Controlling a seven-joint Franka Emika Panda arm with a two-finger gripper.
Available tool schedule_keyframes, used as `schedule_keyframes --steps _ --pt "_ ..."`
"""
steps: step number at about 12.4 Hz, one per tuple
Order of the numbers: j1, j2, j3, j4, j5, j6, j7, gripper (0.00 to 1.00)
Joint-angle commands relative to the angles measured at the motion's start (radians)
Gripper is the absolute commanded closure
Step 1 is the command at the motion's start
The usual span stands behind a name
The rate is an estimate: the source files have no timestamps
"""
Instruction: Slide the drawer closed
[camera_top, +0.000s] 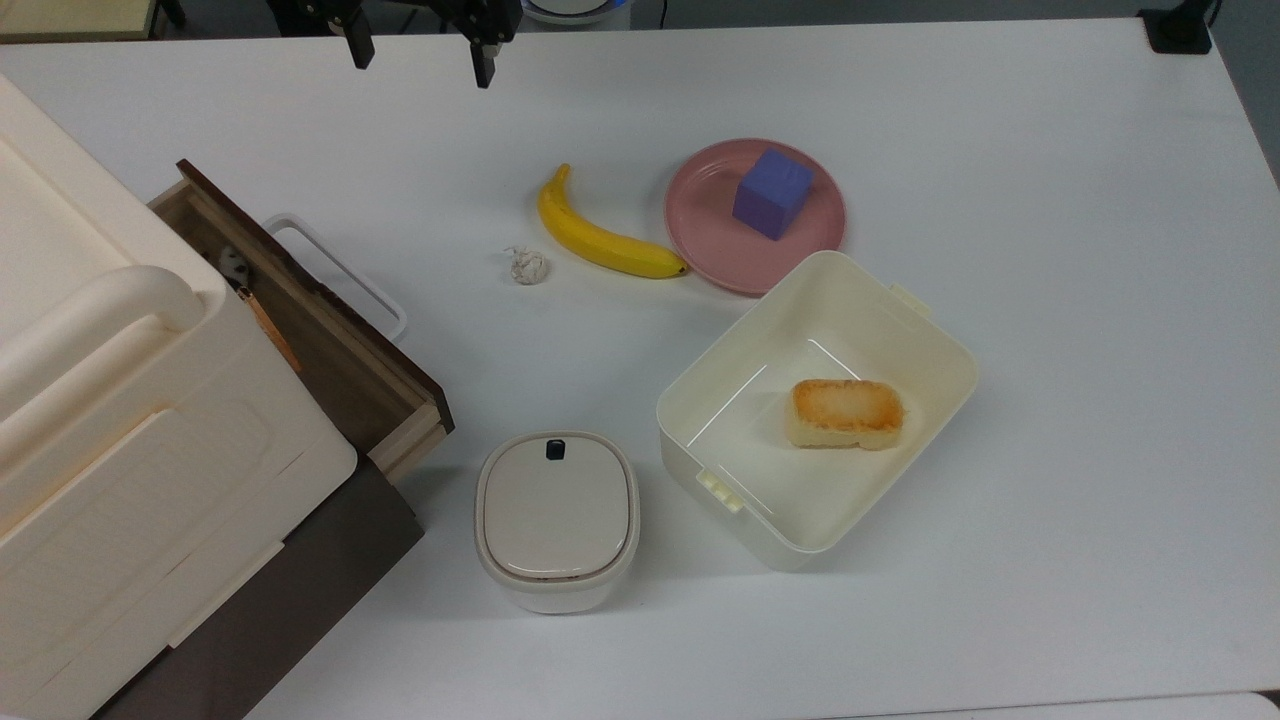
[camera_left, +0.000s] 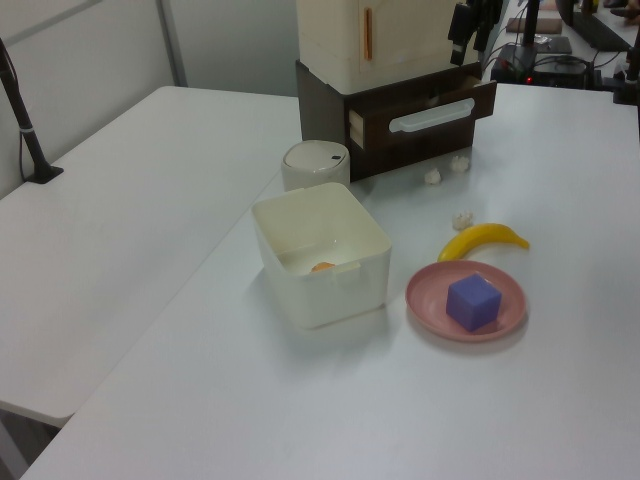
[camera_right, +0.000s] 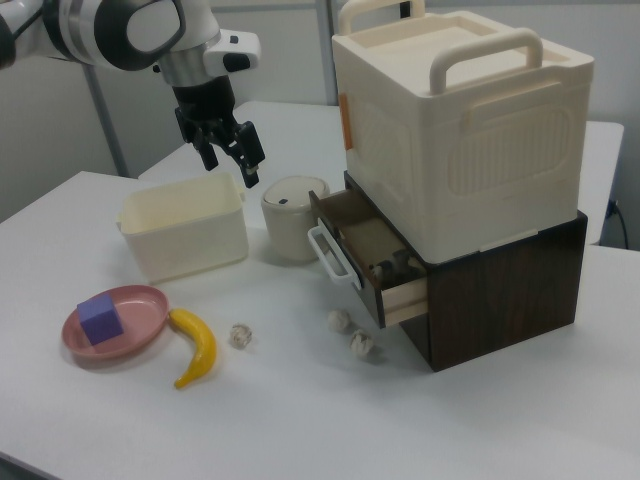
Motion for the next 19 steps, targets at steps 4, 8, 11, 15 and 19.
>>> schedule_keyframes --steps 4,8,11,15,19 --pt "0.019 -0.024 -0.011 -0.017 0.026 -0.015 0.028 0.00" --pt "0.019 -0.024 -0.011 -0.017 0.026 -0.015 0.021 0.00" --pt "0.020 -0.022 0.002 -0.017 0.023 -0.024 0.013 0.00" --pt "0.017 -0.021 0.002 -0.015 0.011 -0.084 0.001 0.00" --pt "0.019 -0.019 0.019 -0.015 0.013 -0.090 0.016 0.05"
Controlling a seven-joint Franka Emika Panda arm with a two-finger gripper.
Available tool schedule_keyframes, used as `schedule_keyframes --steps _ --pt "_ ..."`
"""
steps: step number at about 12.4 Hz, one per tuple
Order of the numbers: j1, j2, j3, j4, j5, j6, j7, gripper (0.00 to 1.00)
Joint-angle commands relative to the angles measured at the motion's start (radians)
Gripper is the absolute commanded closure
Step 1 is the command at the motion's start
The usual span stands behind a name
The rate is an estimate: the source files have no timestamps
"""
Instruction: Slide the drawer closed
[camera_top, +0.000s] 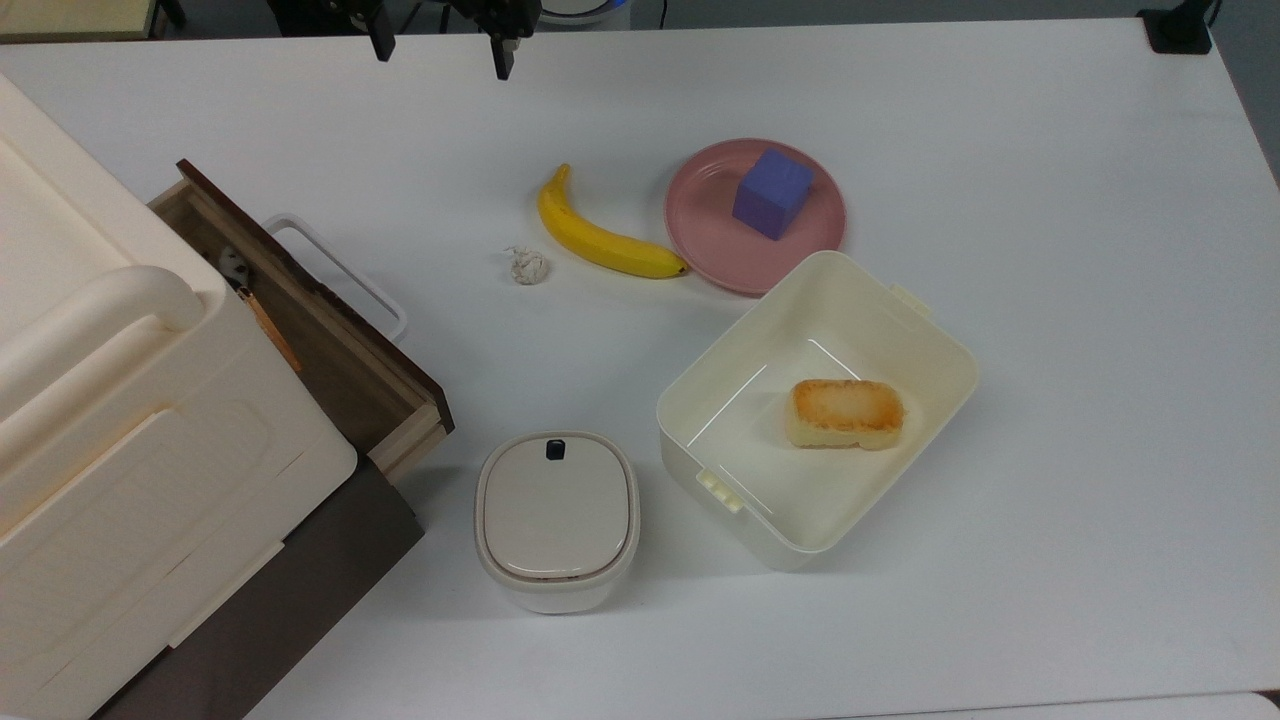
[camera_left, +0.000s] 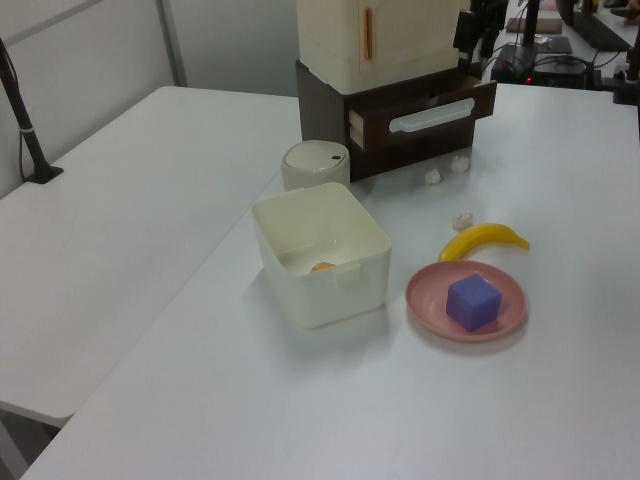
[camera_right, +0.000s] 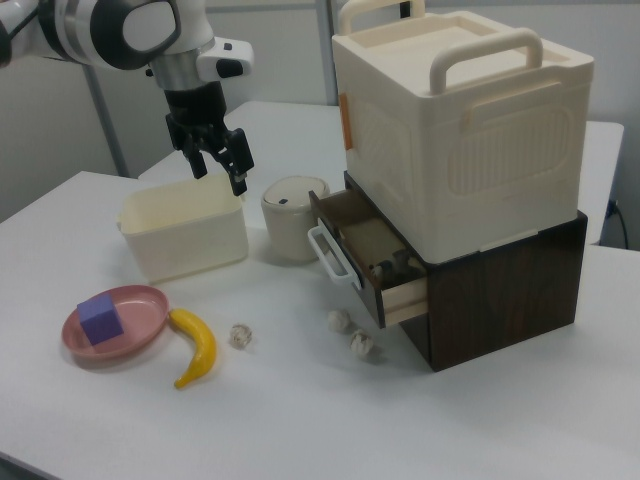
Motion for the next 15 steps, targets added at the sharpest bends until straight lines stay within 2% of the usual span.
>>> schedule_keyframes --steps 1,2,3,4,5,9,11,13,15 --pt "0.012 -0.016 0.005 -0.015 0.020 -0.025 0.006 0.05" --pt "0.011 -0.015 0.005 -0.015 0.023 -0.027 -0.006 0.05" --pt "0.011 -0.015 0.005 -0.015 0.017 -0.030 -0.019 0.22" --pt "0.008 -0.015 0.005 -0.015 0.026 -0.028 -0.017 0.47" --pt "0.006 -0.013 0.004 -0.017 0.031 -0.027 -0.011 0.99" --pt "0.004 0.001 0.004 -0.024 0.040 -0.011 -0.014 1.00" --pt "0.001 0.002 0.004 -0.058 0.046 0.074 0.027 1.00" --pt "0.000 -0.001 -0.005 -0.128 0.048 0.204 0.131 1.00" --pt "0.004 -0.010 -0.005 -0.272 0.043 0.416 0.309 1.00"
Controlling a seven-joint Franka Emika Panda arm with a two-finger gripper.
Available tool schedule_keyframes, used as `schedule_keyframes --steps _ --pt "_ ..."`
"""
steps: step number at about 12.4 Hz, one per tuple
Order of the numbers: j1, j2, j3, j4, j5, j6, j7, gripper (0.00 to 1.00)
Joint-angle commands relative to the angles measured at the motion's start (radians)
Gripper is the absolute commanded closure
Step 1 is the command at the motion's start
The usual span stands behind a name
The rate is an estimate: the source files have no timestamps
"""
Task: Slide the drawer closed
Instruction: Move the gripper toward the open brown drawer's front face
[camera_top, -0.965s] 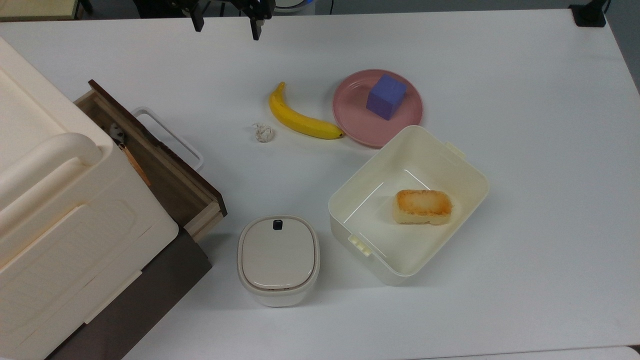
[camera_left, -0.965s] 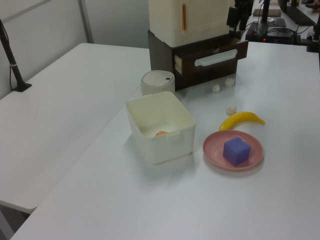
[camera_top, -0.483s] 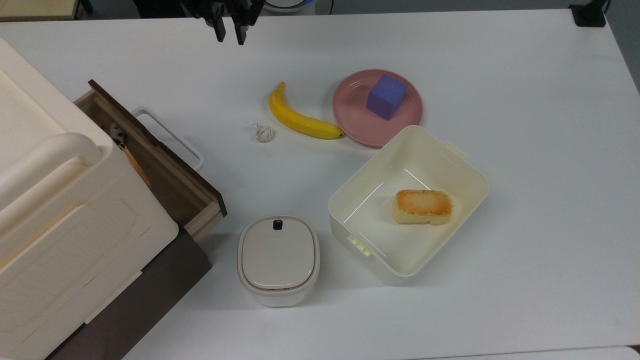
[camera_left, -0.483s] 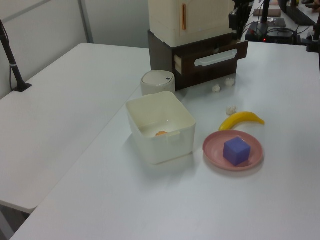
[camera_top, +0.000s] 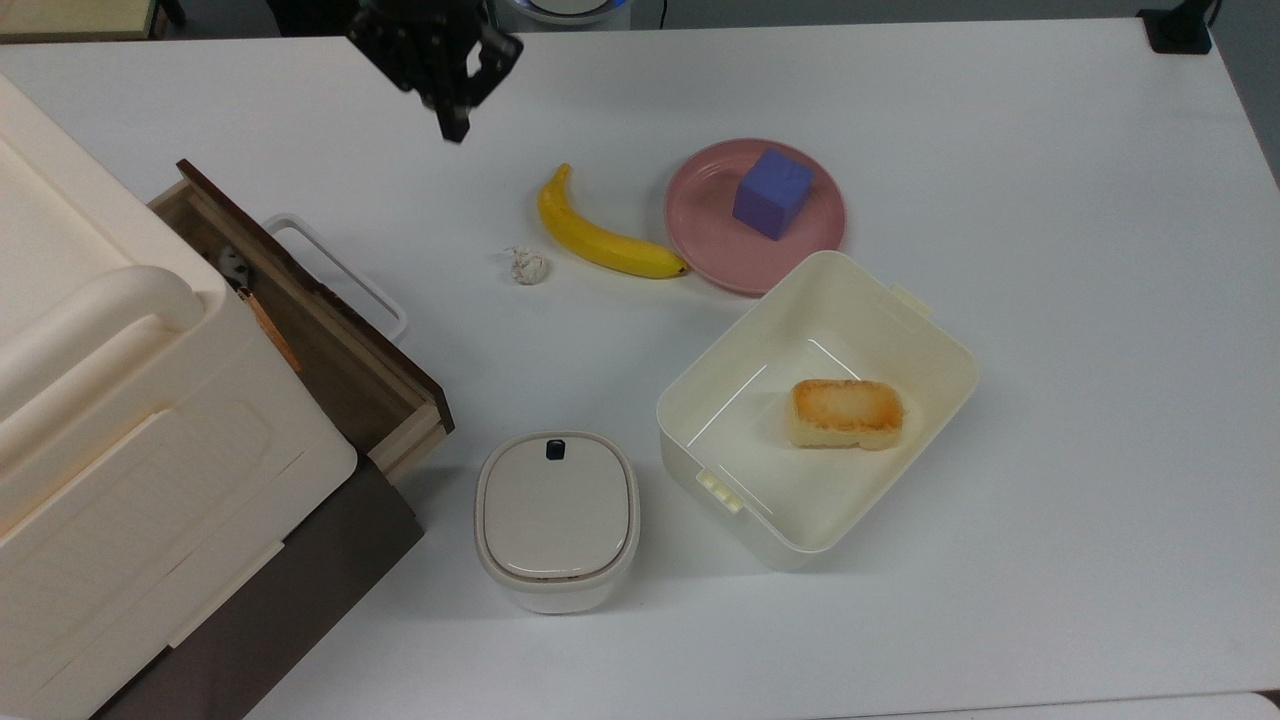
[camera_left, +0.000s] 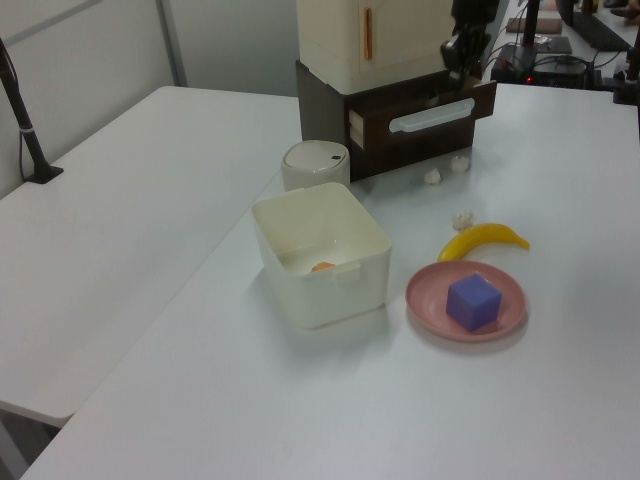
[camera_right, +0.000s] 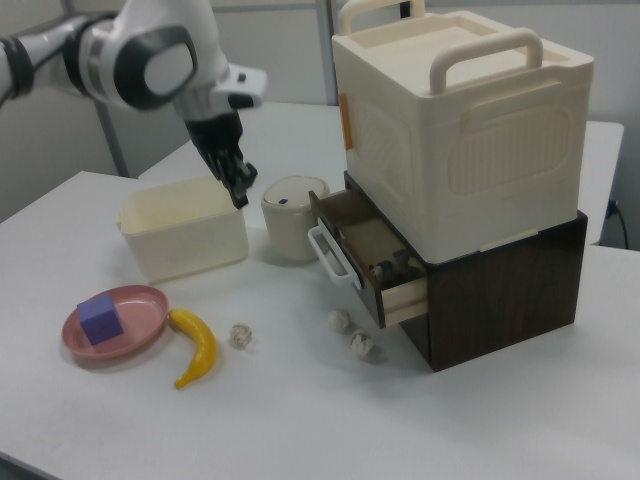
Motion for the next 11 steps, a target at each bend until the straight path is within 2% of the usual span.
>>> schedule_keyframes --steps 1,4,7,9,11 --pt "0.010 -0.030 -0.010 -0.207 0.022 0.283 0.195 1.00" --pt "0.005 -0.022 -0.010 -0.288 0.011 0.327 0.249 1.00" --pt "-0.019 0.027 -0.012 -0.341 0.008 0.477 0.281 1.00" --pt "-0.032 0.074 -0.016 -0.341 -0.044 0.564 0.319 1.00" --pt "-0.030 0.131 -0.048 -0.338 -0.154 0.670 0.400 1.00"
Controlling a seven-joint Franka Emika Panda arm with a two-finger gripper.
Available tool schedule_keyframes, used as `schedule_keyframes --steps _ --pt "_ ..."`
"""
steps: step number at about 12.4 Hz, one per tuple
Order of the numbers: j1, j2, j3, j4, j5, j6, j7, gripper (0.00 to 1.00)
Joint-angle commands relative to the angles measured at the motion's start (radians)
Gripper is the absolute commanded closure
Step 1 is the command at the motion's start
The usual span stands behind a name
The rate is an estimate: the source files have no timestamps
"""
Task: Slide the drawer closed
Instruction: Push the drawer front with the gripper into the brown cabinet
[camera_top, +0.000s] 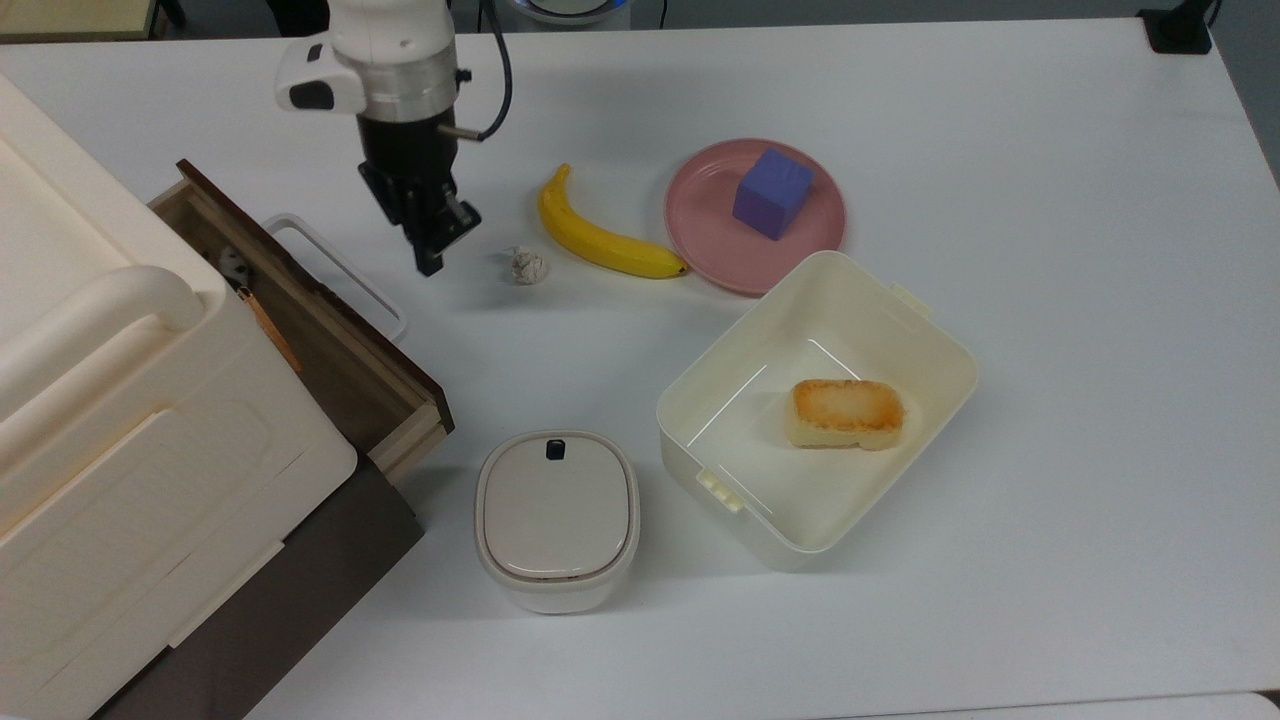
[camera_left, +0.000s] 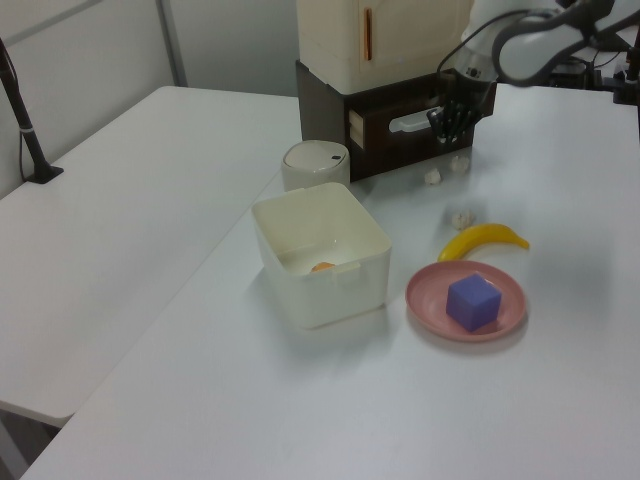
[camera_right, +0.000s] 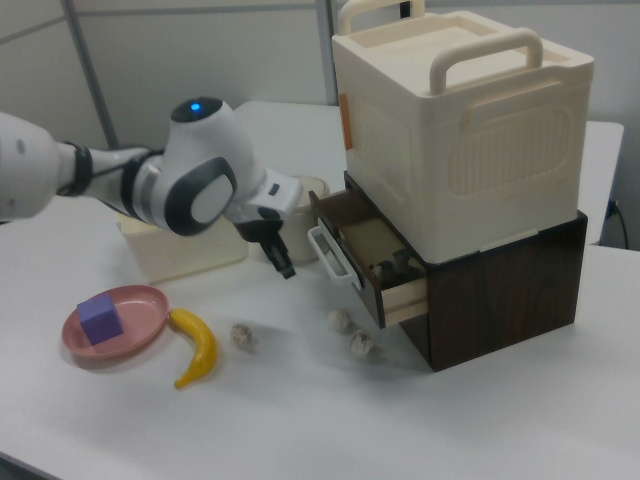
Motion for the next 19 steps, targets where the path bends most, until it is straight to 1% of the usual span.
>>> schedule_keyframes --steps 1,2,4,5,9,10,12,14,16,18,19 --pt "0.005 0.061 -0.037 -0.008 -0.127 0.125 0.112 1.00" --pt "0.005 0.078 -0.051 -0.004 -0.158 0.155 0.126 1.00" --pt "0.005 0.095 -0.092 0.012 -0.166 0.232 0.129 1.00" --pt "0.005 0.103 -0.109 0.029 -0.166 0.237 0.129 1.00" --pt "0.005 0.112 -0.149 0.072 -0.184 0.240 0.129 1.00" --pt "0.005 0.124 -0.160 0.098 -0.186 0.242 0.131 1.00" --pt "0.005 0.152 -0.177 0.133 -0.199 0.242 0.169 1.00" --pt "0.002 0.164 -0.183 0.144 -0.271 0.237 0.194 1.00" --pt "0.004 0.150 -0.182 0.137 -0.291 0.216 0.179 1.00" --pt "0.008 0.106 -0.175 0.140 -0.291 0.118 0.143 1.00" --pt "0.016 0.071 -0.171 0.141 -0.282 0.035 0.096 1.00"
